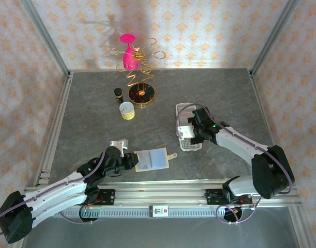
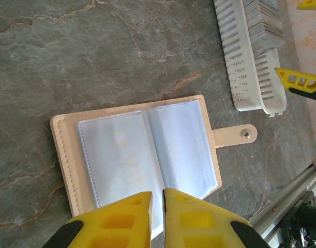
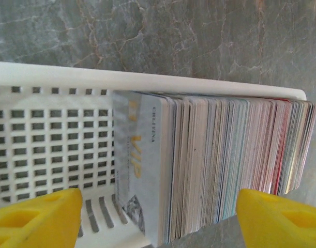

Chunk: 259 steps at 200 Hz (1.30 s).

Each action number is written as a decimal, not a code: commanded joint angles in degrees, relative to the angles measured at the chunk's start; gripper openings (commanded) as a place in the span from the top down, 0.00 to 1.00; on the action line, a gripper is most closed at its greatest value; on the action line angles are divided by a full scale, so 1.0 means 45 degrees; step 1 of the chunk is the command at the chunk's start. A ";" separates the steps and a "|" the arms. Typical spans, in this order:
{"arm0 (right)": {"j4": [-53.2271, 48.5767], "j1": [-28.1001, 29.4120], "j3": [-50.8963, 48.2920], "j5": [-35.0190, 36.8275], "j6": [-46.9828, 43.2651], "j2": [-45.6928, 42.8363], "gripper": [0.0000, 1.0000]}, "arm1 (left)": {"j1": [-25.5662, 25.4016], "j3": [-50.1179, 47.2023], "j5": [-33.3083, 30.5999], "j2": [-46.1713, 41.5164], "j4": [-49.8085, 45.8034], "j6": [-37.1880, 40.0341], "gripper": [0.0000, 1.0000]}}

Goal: Put the credit cards into the card holder

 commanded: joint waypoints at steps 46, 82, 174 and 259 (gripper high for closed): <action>0.1252 -0.0215 0.0573 0.0038 -0.0506 0.1260 0.25 | -0.0054 -0.0215 0.0147 0.0020 0.0593 -0.0124 0.86; 0.1596 -0.0228 0.0787 0.0253 -0.0487 0.1690 0.29 | -0.0063 -0.0220 0.0145 0.0020 0.0593 -0.0182 0.86; 0.1005 -0.0227 0.0710 0.0369 -0.0663 0.1025 0.60 | -0.0059 -0.0332 0.0143 0.0061 0.0739 -0.0202 0.86; 0.0791 -0.0219 0.0768 0.0310 -0.0623 0.0798 0.80 | -0.0049 -0.0430 0.0132 0.0059 0.0824 -0.0319 0.87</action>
